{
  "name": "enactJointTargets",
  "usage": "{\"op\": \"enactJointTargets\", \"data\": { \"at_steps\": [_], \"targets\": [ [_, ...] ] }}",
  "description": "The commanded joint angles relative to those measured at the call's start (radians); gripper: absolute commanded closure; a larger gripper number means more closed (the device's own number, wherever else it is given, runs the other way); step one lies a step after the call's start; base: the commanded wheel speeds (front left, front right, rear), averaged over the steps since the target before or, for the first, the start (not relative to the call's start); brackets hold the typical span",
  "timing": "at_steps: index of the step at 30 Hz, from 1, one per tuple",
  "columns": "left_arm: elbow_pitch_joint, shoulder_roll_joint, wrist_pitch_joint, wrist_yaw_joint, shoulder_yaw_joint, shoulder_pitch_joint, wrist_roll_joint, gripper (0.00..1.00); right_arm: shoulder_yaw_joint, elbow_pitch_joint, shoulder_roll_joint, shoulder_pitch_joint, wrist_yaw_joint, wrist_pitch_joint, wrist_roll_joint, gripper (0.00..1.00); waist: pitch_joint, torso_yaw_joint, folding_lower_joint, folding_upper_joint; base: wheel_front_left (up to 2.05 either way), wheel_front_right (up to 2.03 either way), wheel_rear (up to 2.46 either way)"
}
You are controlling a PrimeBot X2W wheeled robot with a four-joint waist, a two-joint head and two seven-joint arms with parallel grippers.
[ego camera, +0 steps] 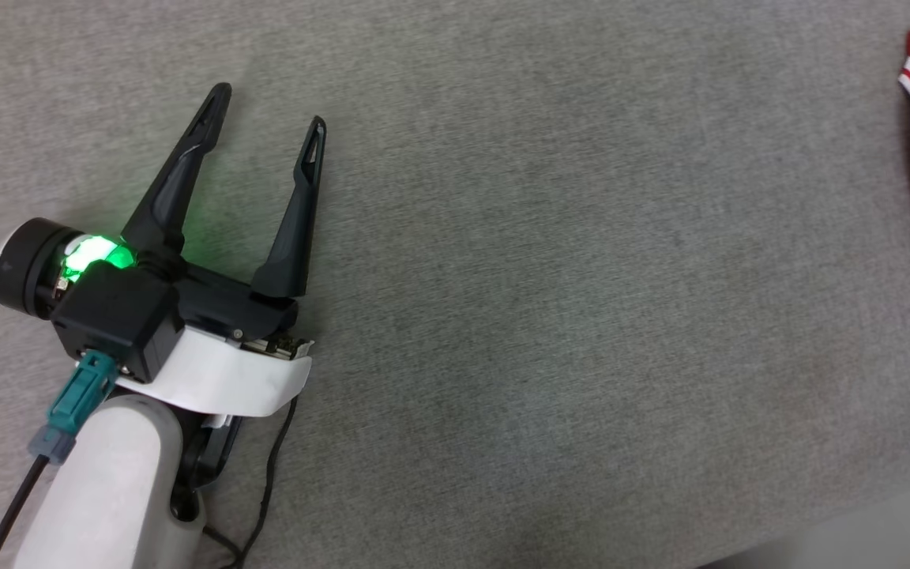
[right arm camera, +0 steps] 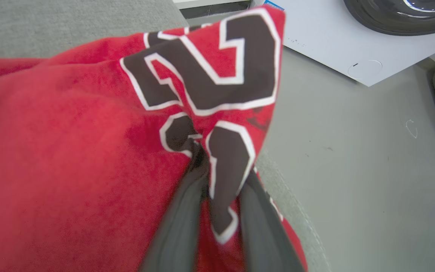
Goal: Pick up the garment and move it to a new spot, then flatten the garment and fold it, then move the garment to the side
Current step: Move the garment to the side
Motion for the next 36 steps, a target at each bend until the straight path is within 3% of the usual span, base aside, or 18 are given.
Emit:
{"op": "enactJointTargets", "data": {
  "at_steps": [1,9,13,17,23,36],
  "targets": [
    [0.005,-0.001,-0.007,0.003,-0.001,-0.010,0.005,0.00,-0.018,0.025,0.008,-0.018,-0.001,-0.016,-0.021,0.00,-0.004,0.011,-0.0003,-0.0001,0.00,0.00,0.00],
    [0.053,-0.018,-0.037,0.012,-0.009,0.014,-0.012,0.00,-0.109,0.071,-0.010,-0.016,-0.001,-0.088,-0.116,0.00,-0.081,0.040,-0.0003,-0.0001,0.00,0.00,0.00],
    [0.090,-0.034,-0.063,0.026,-0.006,0.047,-0.026,0.00,-0.130,0.038,-0.008,0.017,-0.001,-0.120,-0.166,0.00,-0.153,0.059,-0.0003,-0.0001,0.00,0.00,0.00],
    [0.128,-0.058,-0.088,0.045,0.001,0.092,-0.041,0.00,-0.111,-0.024,0.034,0.076,-0.001,-0.152,-0.170,0.00,-0.238,0.083,-0.0003,-0.0001,0.00,0.00,0.00],
    [0.165,-0.085,-0.113,0.077,0.021,0.177,-0.065,0.00,-0.057,-0.196,0.122,0.233,-0.001,-0.177,-0.129,0.00,-0.359,0.125,-0.0003,-0.0001,0.00,0.00,0.00],
    [0.253,-0.107,-0.128,0.119,0.066,0.342,-0.092,0.00,0.190,-0.716,0.316,0.676,-0.001,-0.124,0.009,0.00,-0.563,0.237,-0.0003,-0.0001,0.00,0.00,0.00]
  ]
}}
